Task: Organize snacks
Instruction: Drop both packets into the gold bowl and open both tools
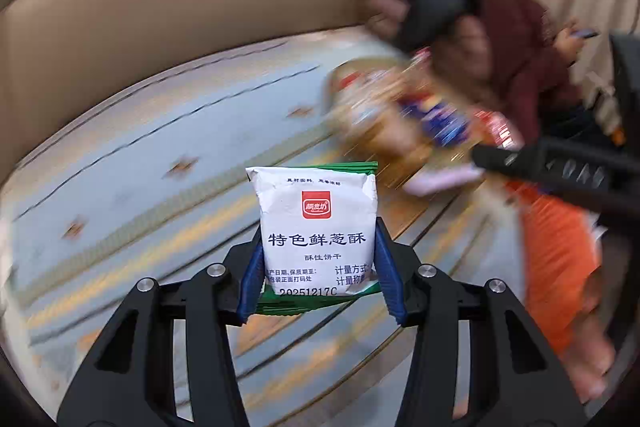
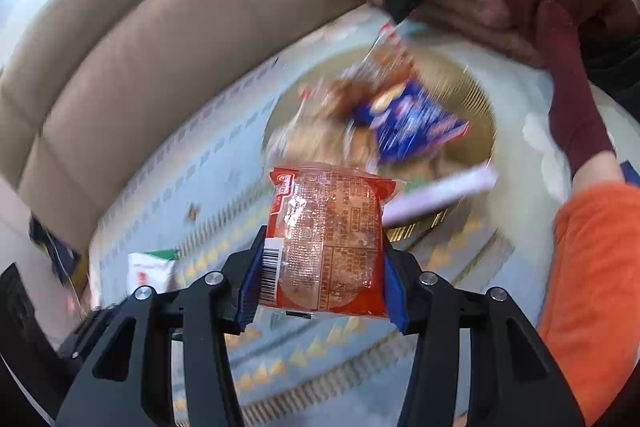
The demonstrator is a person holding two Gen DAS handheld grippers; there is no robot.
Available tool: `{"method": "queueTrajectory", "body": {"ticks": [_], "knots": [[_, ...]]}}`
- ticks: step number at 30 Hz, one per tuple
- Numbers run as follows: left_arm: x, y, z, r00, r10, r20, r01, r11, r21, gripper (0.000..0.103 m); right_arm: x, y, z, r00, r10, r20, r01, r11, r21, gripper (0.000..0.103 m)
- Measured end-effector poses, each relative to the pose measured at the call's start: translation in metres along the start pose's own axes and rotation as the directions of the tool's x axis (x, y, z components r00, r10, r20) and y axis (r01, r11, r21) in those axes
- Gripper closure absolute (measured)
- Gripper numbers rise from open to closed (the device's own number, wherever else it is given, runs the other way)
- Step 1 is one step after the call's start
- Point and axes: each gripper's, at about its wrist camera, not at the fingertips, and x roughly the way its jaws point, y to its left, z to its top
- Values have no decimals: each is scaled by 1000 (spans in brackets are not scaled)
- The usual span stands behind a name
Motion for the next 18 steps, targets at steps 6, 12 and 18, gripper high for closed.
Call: {"method": "queueTrajectory", "body": {"ticks": [6, 12, 18], "knots": [[54, -34, 72, 995, -97, 21, 97, 995, 21, 54, 14, -30, 68, 998, 37, 60, -43, 994, 98, 53], [98, -46, 112, 991, -127, 41, 128, 992, -17, 23, 37, -42, 105, 995, 13, 96, -27, 990, 141, 22], [92, -13, 99, 992, -122, 14, 122, 990, -63, 24, 37, -50, 84, 997, 38, 74, -50, 985, 163, 22]]}}
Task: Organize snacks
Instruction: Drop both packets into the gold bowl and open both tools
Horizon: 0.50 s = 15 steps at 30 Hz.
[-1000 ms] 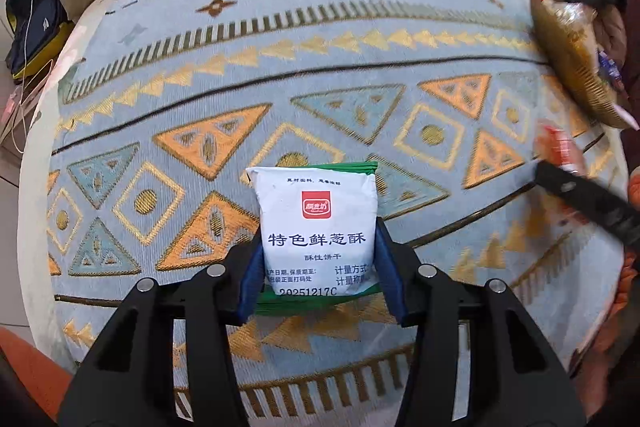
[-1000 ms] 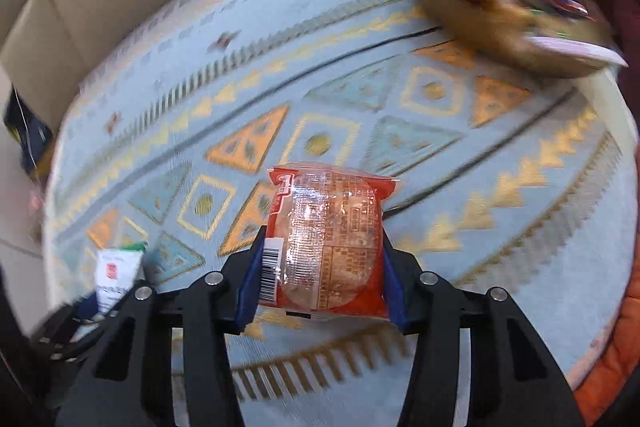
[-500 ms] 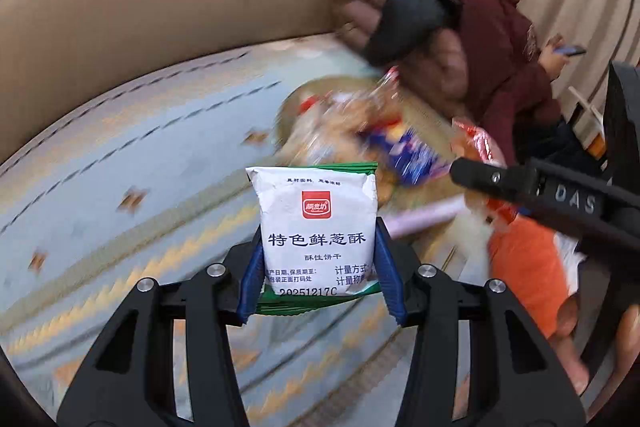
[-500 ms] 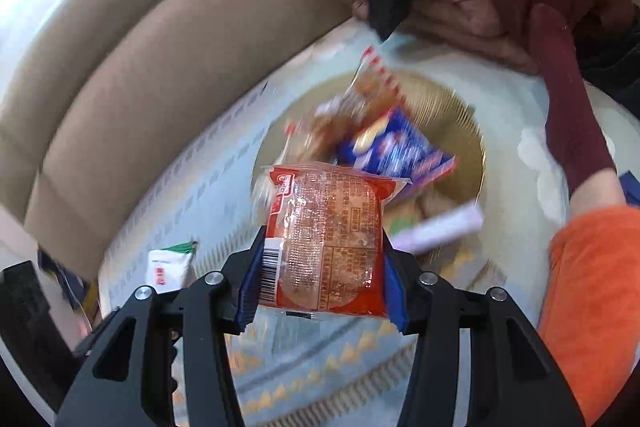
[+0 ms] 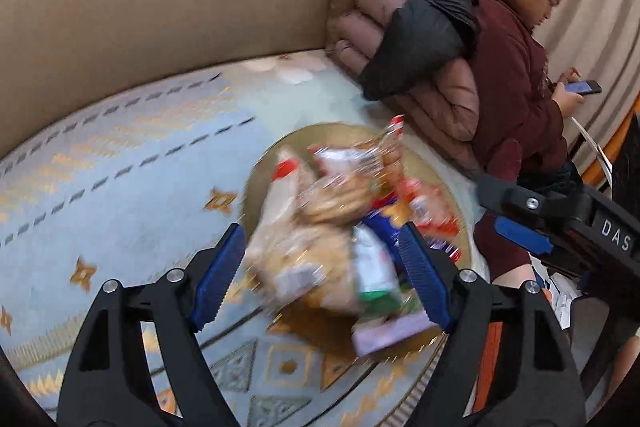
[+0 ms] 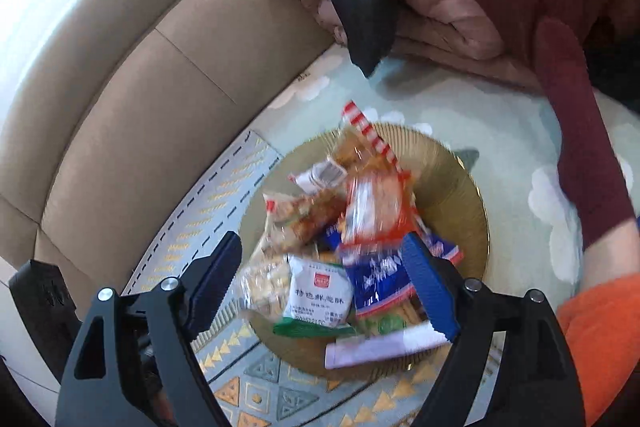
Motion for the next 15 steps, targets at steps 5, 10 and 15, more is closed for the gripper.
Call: {"method": "queueTrajectory", "body": {"ticks": [5, 10, 15], "knots": [[-42, 56, -33, 999, 36, -23, -38, 994, -99, 24, -1, 4, -47, 993, 90, -80, -81, 992, 100, 22], [-95, 114, -104, 989, 133, -69, -144, 970, -195, 22, 3, 50, -159, 979, 57, -194, -63, 998, -26, 20], [-125, 171, -190, 921, 328, -210, -381, 868, -319, 23, 33, 106, -252, 944, -34, -327, -49, 969, -241, 20]]}}
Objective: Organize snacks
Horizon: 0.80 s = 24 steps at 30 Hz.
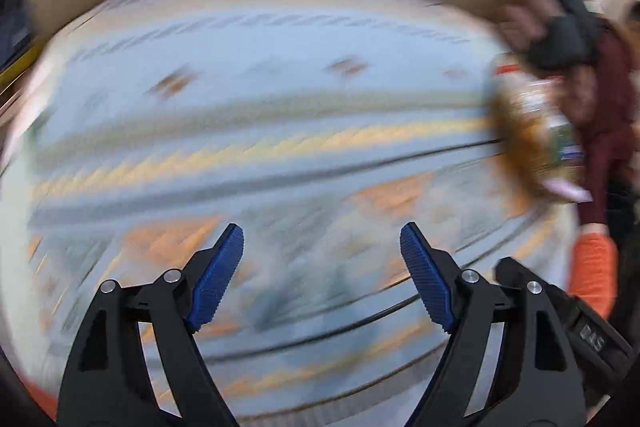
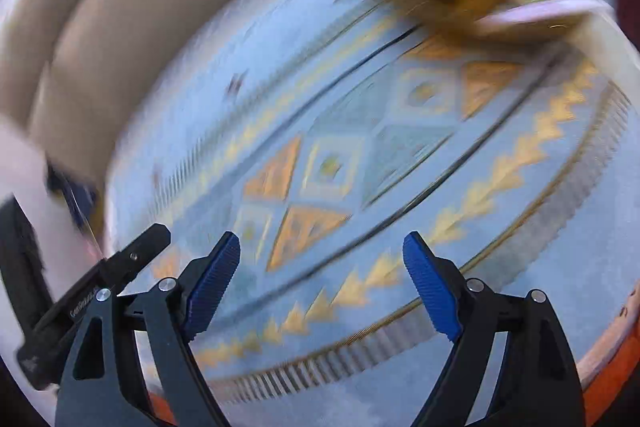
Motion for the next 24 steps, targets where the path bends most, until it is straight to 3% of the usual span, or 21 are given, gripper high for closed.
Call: {"method": "queueTrajectory", "body": {"ticks": [2, 5, 7, 10, 14, 19, 24], "knots": [[5, 27, -15, 992, 118, -45, -121, 990, -77, 23, 3, 29, -14, 996, -81, 45, 86, 987, -134, 20], [7, 50, -27, 983, 162, -84, -174, 970, -168, 23, 7, 68, -39, 972, -196, 132, 230, 911, -343, 18], [3, 50, -31, 978, 203, -49, -208, 966, -155, 22, 8, 75, -50, 964, -215, 156, 260, 883, -391, 16], [0, 38, -34, 968, 250, 4, -249, 964, -90, 19, 11, 73, -59, 964, -217, 152, 261, 875, -409, 15], [-3, 28, -34, 964, 260, 57, -257, 965, -49, 15, 8, 70, -59, 963, -218, 161, 266, 878, -397, 10], [-7, 34, -36, 991, 121, 49, -116, 989, -91, 8, 2, 59, -52, 971, -182, 153, 225, 911, -346, 7], [-8, 33, -39, 980, 185, 69, -180, 981, -75, 4, -4, 58, -49, 979, -117, 169, 173, 911, -373, 7]]}}
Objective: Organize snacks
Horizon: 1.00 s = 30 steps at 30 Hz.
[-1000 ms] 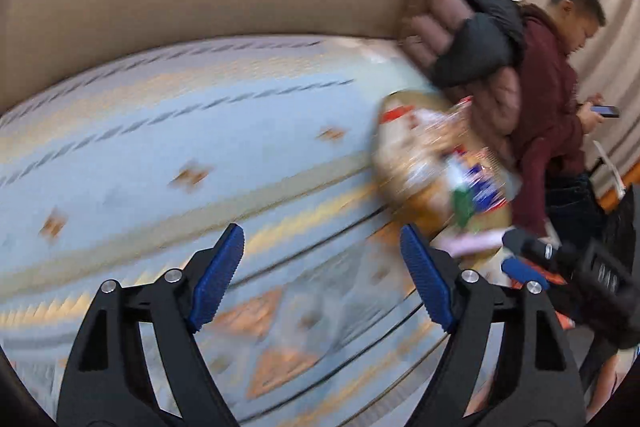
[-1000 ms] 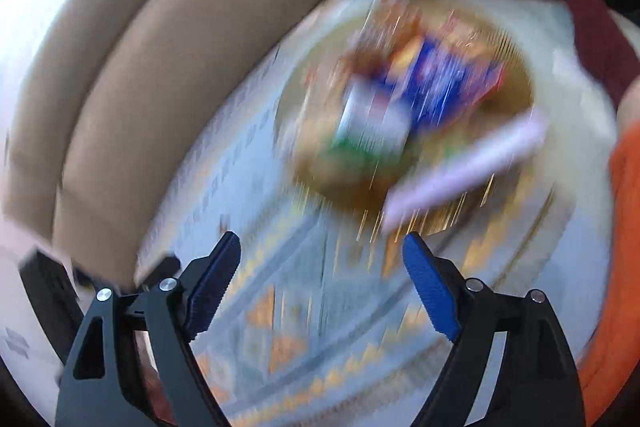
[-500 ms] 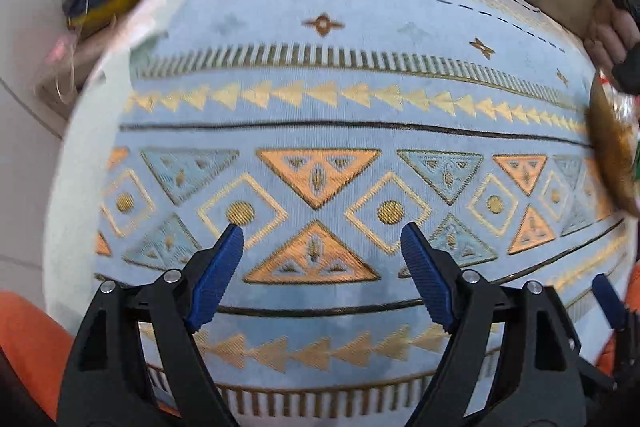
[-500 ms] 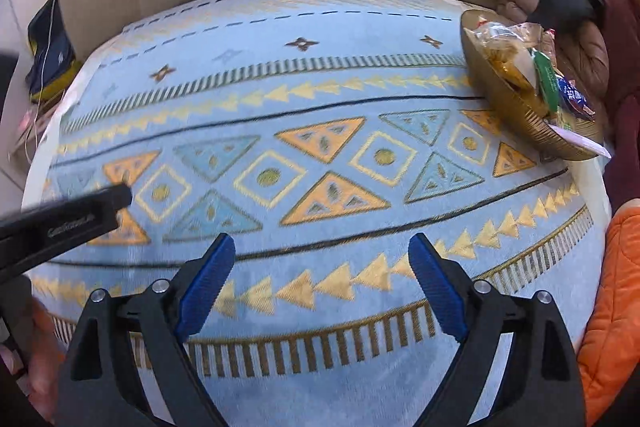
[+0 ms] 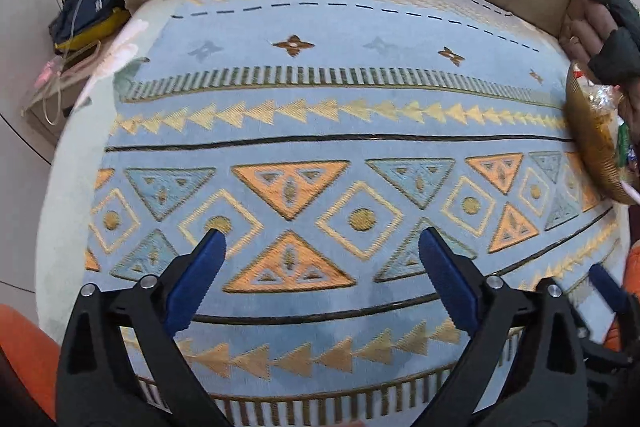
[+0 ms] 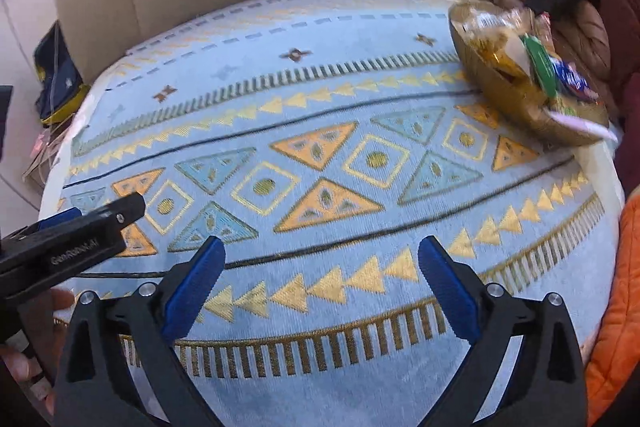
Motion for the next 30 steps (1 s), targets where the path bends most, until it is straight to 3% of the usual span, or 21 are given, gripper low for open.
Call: {"method": "queueTrajectory", "body": {"ticks": [7, 12, 20, 30], "knots": [[-9, -5, -6, 999, 33, 37, -34, 999, 42, 3, -8, -3, 14, 996, 86, 37, -86, 996, 9, 7], [-6, -10, -17, 1000, 27, 9, -28, 998, 48, 4, 3, -4, 15, 994, 107, 14, -108, 993, 38, 7], [15, -11, -16, 998, 51, -42, -49, 998, 50, 4, 15, -9, 14, 999, 33, -5, -32, 999, 44, 7], [26, -11, -13, 993, 107, -44, -105, 994, 40, 4, 33, 4, 11, 999, -51, -17, 50, 998, -48, 7]]}}
